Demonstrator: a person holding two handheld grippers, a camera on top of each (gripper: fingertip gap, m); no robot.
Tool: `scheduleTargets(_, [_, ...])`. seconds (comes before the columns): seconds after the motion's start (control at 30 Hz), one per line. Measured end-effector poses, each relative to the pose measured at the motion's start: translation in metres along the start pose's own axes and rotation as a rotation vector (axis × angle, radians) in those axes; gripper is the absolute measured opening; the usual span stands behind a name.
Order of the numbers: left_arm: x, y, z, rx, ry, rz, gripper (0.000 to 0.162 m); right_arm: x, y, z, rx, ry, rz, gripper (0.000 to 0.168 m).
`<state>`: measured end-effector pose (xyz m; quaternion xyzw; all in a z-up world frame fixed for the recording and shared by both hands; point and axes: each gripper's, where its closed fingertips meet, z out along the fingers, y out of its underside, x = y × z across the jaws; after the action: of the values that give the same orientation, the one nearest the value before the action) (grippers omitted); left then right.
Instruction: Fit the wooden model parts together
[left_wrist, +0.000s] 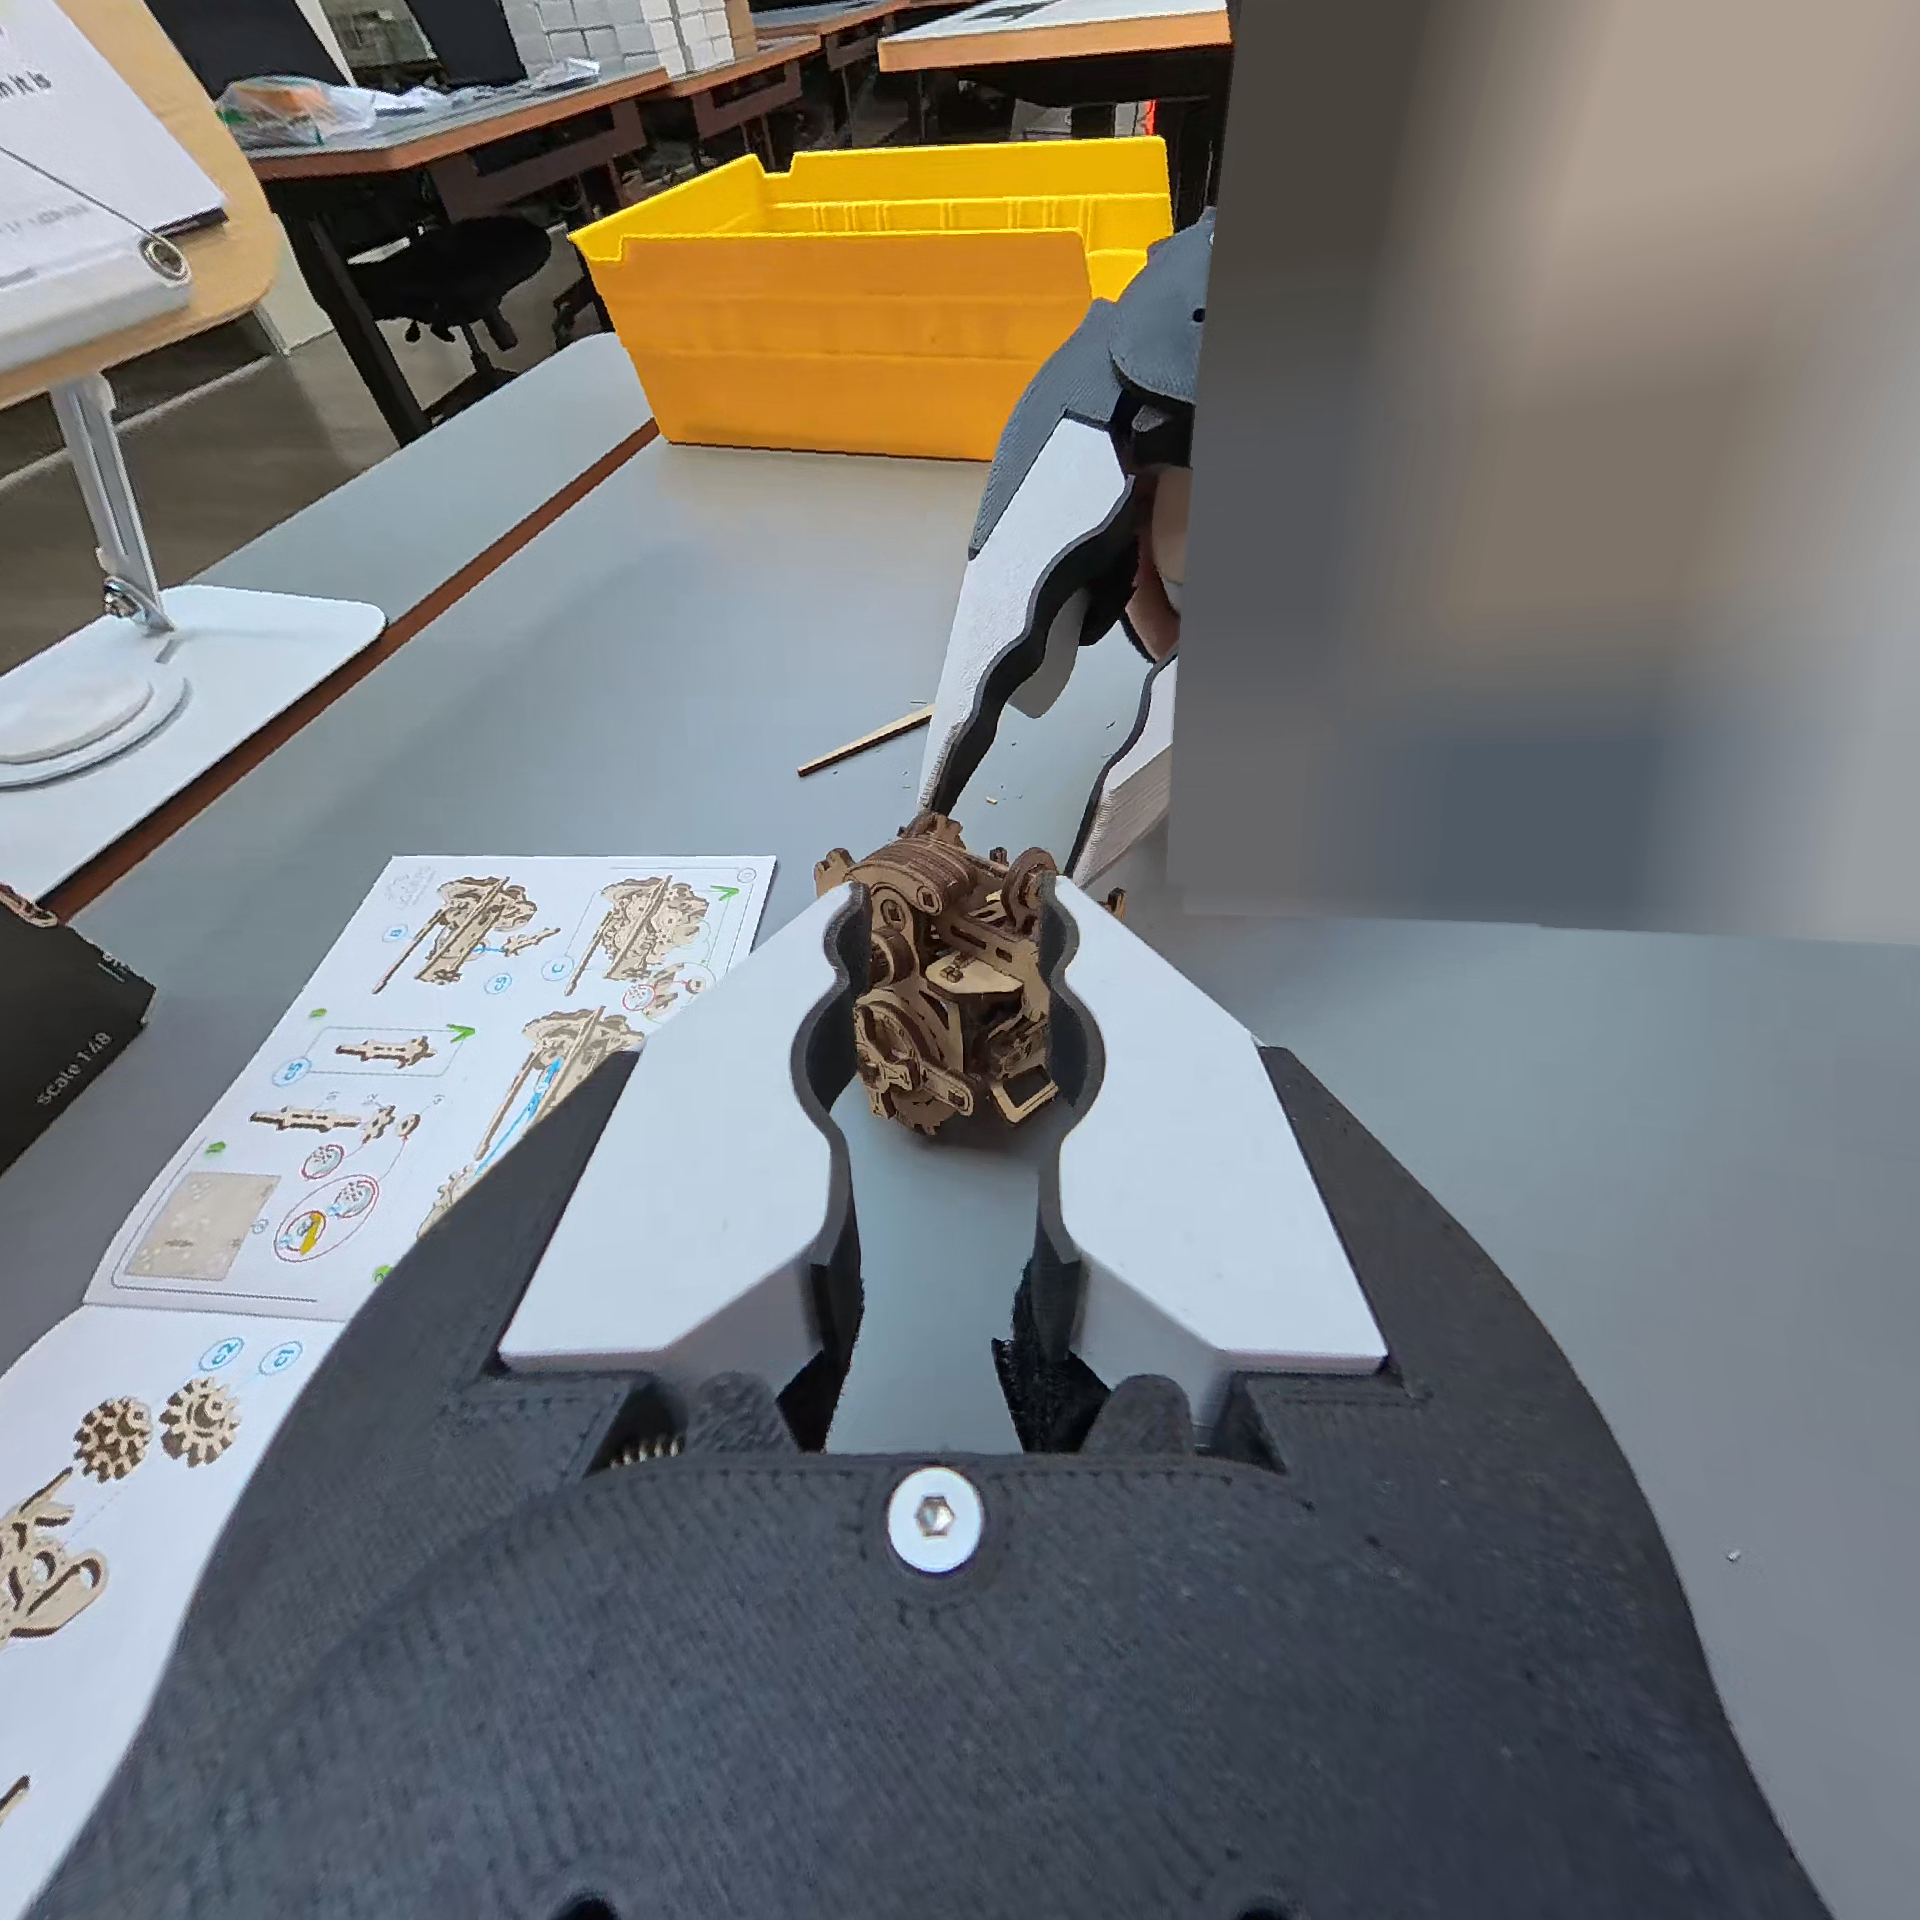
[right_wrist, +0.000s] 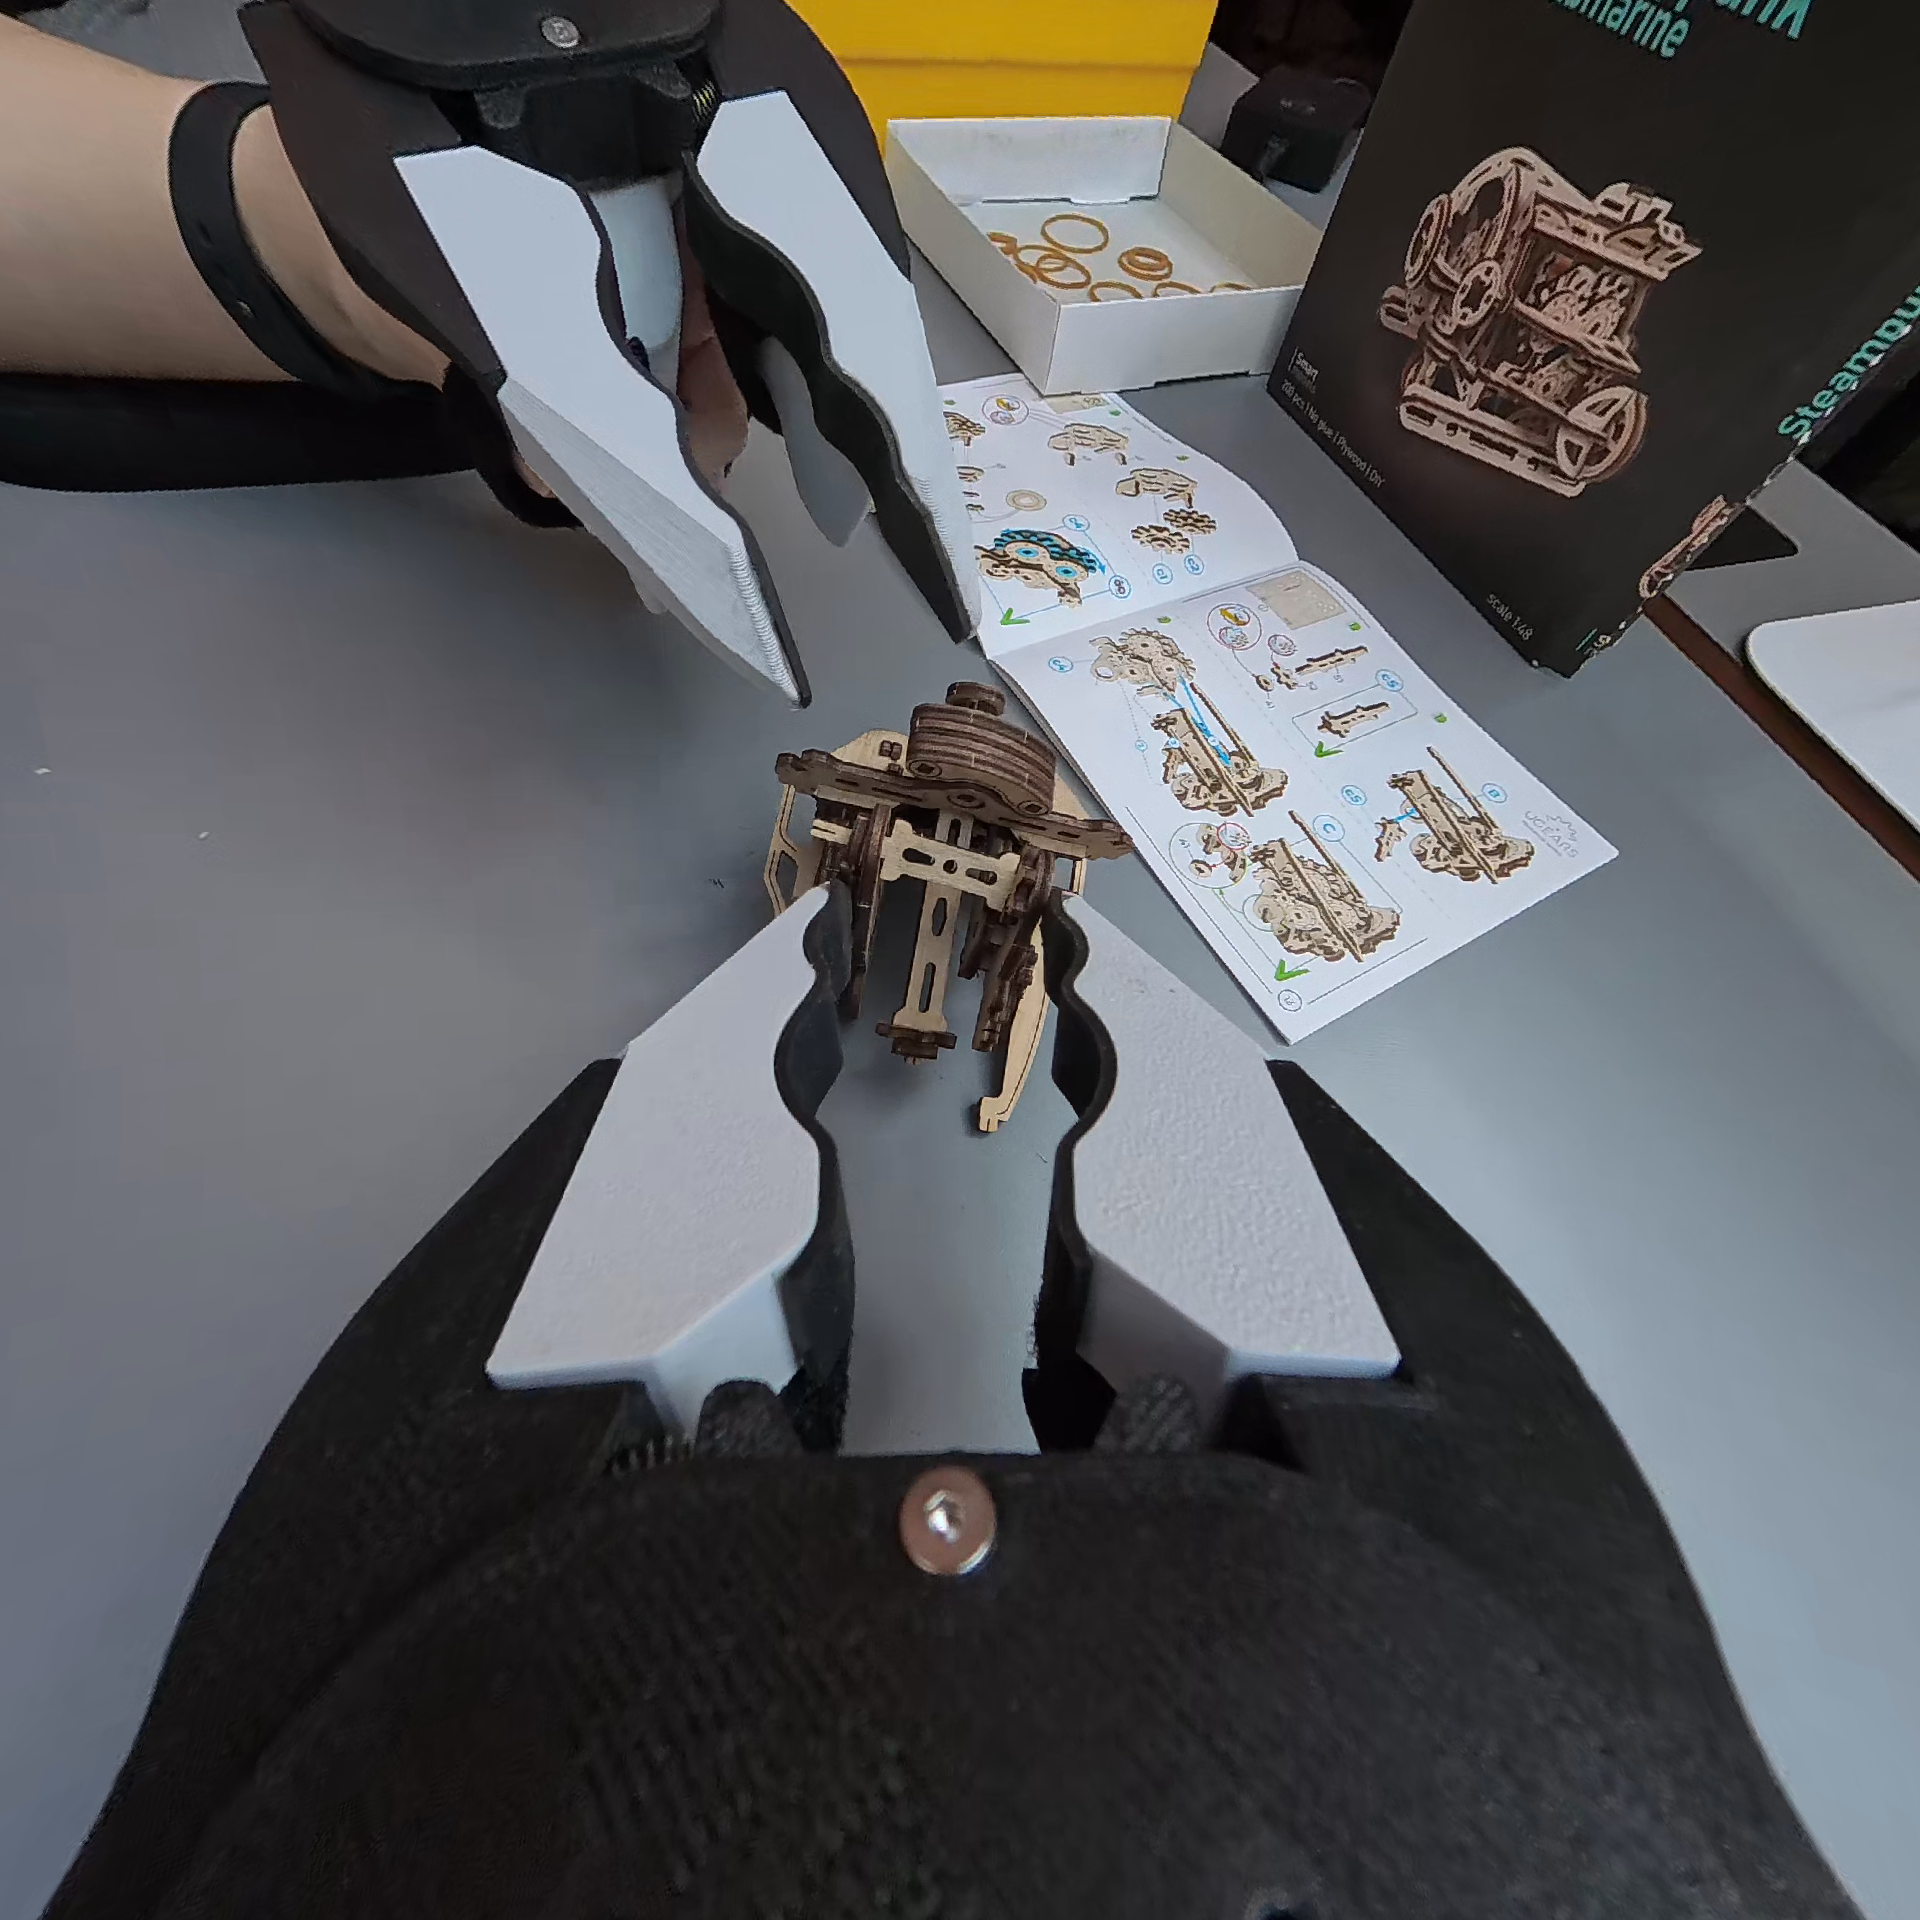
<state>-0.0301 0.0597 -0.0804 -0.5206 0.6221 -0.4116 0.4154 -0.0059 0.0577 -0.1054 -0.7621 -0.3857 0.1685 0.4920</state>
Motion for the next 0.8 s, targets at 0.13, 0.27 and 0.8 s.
scheduleTargets(0.13, [-0.001,0.005,0.007,-0.036,-0.017,0.044,0.031,0.001,-0.004,-0.001,0.017,0.000,0.046,0.036])
scheduleTargets(0.27, [0.001,0.008,0.011,-0.056,-0.024,0.070,0.030,0.000,-0.005,0.000,0.014,-0.008,0.073,0.036])
scheduleTargets(0.8, [-0.004,-0.019,0.007,-0.056,0.080,0.195,0.029,0.004,-0.002,-0.003,-0.004,0.020,0.061,0.041])
